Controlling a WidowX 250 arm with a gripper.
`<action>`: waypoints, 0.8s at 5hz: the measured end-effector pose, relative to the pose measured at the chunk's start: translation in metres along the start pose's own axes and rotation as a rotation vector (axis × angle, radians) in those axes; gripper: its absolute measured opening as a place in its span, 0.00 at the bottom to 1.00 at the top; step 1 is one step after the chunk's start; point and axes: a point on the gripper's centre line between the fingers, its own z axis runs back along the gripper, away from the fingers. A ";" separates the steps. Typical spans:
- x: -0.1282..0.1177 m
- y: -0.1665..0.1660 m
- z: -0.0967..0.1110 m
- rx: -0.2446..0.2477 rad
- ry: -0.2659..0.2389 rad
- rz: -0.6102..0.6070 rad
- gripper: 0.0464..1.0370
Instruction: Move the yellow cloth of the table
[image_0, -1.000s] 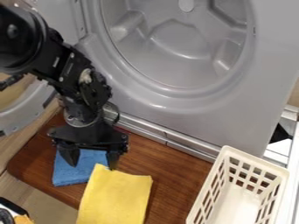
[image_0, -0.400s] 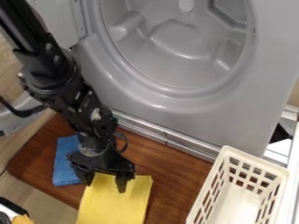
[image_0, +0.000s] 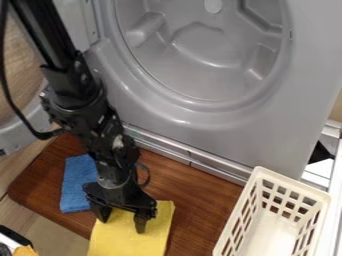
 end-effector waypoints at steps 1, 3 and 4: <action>0.004 -0.002 -0.006 0.023 0.002 -0.027 0.96; 0.011 -0.012 -0.009 0.022 -0.013 -0.051 0.96; 0.027 -0.026 -0.009 -0.005 -0.031 -0.067 0.96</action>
